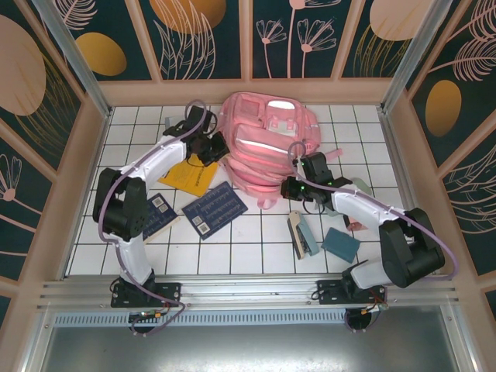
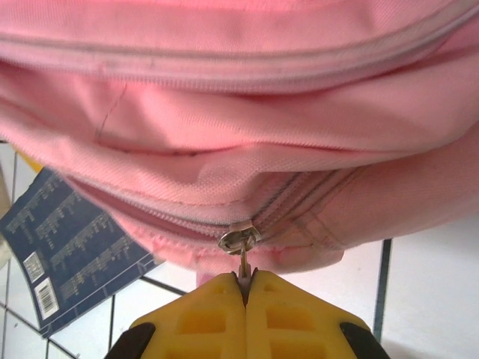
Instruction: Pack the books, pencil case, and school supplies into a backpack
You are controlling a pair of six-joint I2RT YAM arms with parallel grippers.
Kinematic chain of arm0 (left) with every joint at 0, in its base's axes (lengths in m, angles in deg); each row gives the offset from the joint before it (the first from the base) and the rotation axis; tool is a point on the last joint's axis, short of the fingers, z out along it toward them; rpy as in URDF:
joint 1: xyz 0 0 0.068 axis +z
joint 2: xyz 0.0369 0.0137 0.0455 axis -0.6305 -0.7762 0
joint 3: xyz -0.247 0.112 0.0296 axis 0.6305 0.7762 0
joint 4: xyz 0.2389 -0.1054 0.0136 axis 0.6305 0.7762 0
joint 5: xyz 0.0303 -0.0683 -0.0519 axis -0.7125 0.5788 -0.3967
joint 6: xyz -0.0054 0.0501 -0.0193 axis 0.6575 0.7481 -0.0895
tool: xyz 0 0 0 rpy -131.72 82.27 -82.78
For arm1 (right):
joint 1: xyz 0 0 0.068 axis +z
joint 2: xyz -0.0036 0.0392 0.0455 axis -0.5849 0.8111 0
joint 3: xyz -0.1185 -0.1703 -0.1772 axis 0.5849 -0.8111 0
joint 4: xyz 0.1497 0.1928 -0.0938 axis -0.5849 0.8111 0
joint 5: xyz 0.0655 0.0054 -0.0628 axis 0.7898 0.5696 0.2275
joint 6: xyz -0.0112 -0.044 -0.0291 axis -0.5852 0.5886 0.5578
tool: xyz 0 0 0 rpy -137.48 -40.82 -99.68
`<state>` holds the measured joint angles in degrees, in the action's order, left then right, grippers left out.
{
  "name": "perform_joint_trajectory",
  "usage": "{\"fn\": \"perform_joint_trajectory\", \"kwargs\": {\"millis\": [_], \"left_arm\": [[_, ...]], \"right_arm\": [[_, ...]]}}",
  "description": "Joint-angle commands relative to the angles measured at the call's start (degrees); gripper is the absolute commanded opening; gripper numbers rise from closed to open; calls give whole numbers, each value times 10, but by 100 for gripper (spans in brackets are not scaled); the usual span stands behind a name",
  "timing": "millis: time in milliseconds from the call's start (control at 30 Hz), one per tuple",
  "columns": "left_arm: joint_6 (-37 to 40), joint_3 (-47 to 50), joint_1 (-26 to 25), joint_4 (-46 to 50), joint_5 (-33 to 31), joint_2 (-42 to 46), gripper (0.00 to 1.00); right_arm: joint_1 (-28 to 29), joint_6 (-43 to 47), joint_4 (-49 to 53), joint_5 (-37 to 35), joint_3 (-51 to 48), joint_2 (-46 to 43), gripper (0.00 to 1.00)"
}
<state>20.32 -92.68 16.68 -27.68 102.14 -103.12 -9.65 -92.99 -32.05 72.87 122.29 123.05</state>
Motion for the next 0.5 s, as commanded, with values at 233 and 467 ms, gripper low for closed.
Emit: {"fn": "perform_joint_trajectory", "kwargs": {"millis": [233,467], "left_arm": [[105,-338,-36,69,37,-194,17],[65,-302,-16,93,-24,-154,35]], "right_arm": [[69,-62,-79,98,8,4,0],[71,-78,-120,51,20,34,0]]}}
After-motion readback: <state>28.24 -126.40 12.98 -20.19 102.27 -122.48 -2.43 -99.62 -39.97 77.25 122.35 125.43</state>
